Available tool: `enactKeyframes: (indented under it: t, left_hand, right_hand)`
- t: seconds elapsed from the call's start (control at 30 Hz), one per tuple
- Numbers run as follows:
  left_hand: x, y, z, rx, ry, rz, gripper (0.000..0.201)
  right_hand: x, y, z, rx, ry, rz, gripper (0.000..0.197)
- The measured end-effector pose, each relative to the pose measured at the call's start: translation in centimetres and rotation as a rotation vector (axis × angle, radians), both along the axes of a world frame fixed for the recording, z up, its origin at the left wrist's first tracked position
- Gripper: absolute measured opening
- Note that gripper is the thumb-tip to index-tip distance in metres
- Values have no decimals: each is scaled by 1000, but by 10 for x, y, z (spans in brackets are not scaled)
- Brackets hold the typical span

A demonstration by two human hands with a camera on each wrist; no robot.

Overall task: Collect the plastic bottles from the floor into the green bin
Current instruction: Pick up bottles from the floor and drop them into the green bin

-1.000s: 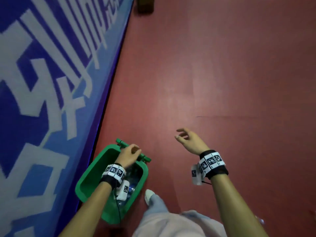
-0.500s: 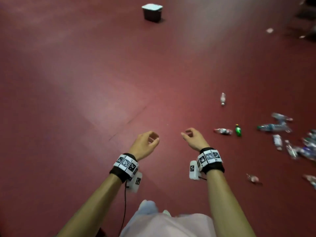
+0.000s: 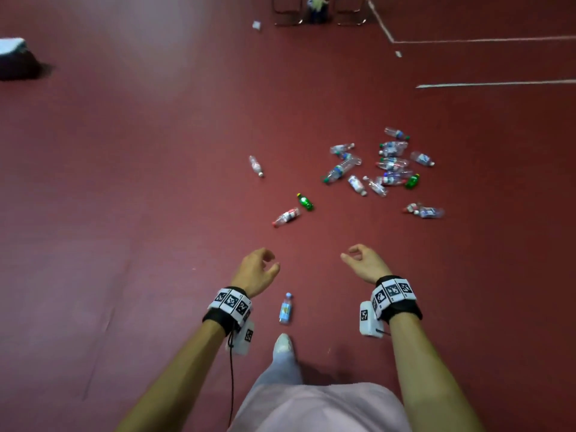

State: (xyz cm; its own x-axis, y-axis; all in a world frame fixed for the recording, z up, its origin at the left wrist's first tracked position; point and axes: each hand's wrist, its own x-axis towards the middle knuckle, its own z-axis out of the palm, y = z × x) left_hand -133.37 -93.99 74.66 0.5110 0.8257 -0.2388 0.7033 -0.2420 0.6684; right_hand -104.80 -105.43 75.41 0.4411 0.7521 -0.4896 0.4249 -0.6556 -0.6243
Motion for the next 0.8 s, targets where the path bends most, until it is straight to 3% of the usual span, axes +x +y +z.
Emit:
enactKeyframes:
  t: [0.2, 0.4, 0.6, 0.8]
  left_hand:
    - [66, 82, -19, -41, 46, -69, 34]
    - [131, 151, -47, 5, 210, -199, 38]
    - [205, 214, -97, 40, 526, -292, 48]
    - [223, 209, -162, -110, 735, -137, 58]
  right_hand:
    - [53, 44, -2, -5, 21, -96, 36]
    - [103, 56, -18, -77, 56, -84, 44]
    - [204, 66, -70, -354, 64, 38, 77]
    - [302, 118, -145, -467, 81, 136, 78]
